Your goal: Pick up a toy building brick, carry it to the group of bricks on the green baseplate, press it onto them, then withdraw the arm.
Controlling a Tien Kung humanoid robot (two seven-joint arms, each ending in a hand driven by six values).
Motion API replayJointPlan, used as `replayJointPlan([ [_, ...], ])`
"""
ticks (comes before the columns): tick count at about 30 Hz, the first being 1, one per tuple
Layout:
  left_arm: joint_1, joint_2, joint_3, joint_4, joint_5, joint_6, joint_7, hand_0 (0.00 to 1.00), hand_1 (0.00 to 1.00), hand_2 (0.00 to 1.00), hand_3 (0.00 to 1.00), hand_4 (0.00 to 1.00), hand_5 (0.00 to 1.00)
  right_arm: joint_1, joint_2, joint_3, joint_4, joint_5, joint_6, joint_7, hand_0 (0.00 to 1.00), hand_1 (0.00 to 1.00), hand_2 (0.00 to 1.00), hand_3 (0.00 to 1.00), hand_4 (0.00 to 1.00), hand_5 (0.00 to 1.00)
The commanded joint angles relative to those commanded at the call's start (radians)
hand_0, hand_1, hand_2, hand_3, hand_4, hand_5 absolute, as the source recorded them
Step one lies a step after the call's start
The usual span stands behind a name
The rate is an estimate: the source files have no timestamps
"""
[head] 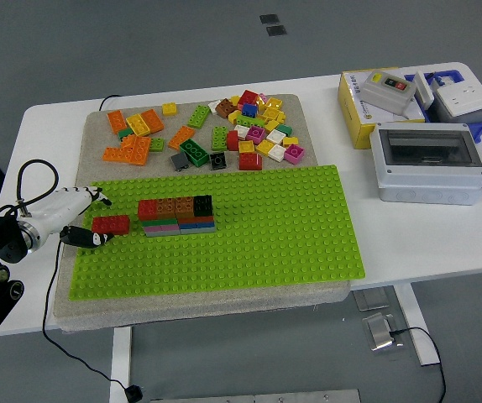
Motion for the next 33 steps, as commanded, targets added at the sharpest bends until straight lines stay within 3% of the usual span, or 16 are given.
replayJointPlan([
  [14,-0.002,0.001,0.001,0.005,-0.007,0.008,-0.014,0.998,0.998,0.998,0.813,0.762,0.341,0.000,0.000,-0.003,0.000,0.006,0.000,0.004,0.624,0.595,0.706,0.772,0.643,0.998],
  [15,-0.002,0.000,0.002,0.006,-0.007,0.012,-0.015,0.998,0.998,0.998,0.736,0.726,0.307,0.000,0.000,-0.003,0.000,0.006,0.000,0.004,0.624,0.596,0.706,0.771,0.643,0.998],
  [20,-0.001,-0.002,0.001,0.009,-0.009,0.021,-0.019,0.998,0.998,0.998,0.736,0.726,0.307,0.001,-0.001,-0.004,0.000,0.007,0.000,0.005,0.624,0.596,0.706,0.771,0.643,0.998],
  [21,-0.001,-0.002,0.001,0.010,-0.009,0.021,-0.019,0.998,0.998,0.998,0.677,0.714,0.299,0.001,-0.001,-0.005,0.000,0.008,0.000,0.005,0.624,0.596,0.705,0.772,0.643,0.998],
  [33,0.002,-0.005,0.003,0.015,-0.008,0.018,-0.016,0.998,0.998,0.998,0.664,0.713,0.296,0.002,-0.001,-0.008,0.000,0.013,-0.001,0.007,0.625,0.597,0.704,0.772,0.644,0.998],
])
